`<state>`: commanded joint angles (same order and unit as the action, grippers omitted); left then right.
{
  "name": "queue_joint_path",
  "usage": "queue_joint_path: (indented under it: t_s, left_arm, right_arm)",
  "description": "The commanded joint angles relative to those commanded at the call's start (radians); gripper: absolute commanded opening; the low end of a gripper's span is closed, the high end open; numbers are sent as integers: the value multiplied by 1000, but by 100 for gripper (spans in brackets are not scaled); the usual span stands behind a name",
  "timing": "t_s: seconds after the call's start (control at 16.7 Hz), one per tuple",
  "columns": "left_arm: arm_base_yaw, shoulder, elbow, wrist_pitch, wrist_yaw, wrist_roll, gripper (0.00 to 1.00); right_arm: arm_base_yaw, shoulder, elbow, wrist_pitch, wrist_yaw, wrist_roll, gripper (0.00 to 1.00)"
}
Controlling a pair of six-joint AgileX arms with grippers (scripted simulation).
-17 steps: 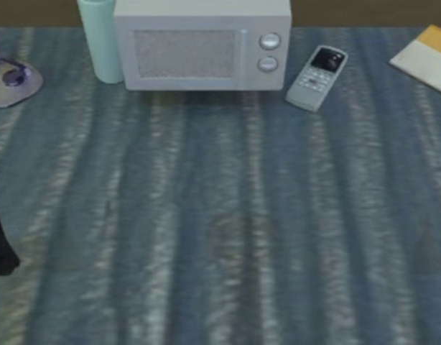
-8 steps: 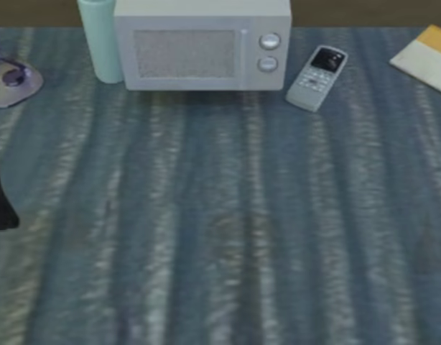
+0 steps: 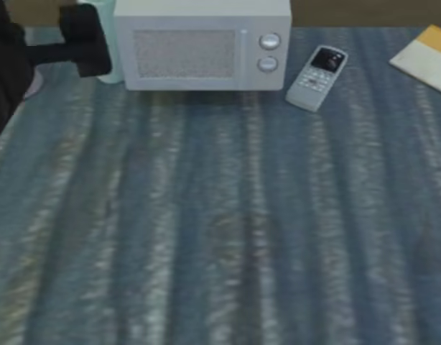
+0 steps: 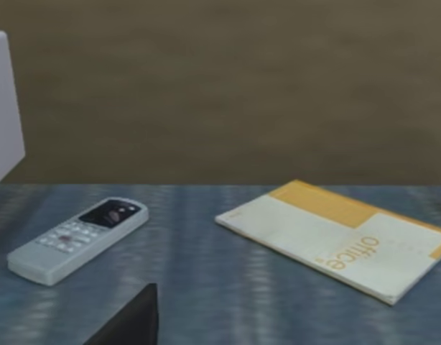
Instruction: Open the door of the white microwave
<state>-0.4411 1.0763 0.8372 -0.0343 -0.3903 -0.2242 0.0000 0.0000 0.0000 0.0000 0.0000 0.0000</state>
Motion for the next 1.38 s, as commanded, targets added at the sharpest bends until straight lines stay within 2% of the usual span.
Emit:
queue_joint_path:
  t_s: [0.36, 0.66, 1.02, 1.38]
  left_arm:
    - [-212, 571, 415, -8, -190, -117, 100]
    - [-320, 857, 608, -34, -289, -165, 100]
    - [-340, 906, 638, -42, -307, -172, 100]
    - [-295, 1010, 733, -13, -268, -140, 100]
  right_arm:
    - [0, 0, 0, 0, 0, 0, 100]
    - [0, 0, 0, 0, 0, 0, 100]
    - [0, 0, 0, 0, 0, 0, 100]
    - [0, 0, 0, 0, 0, 0, 100]
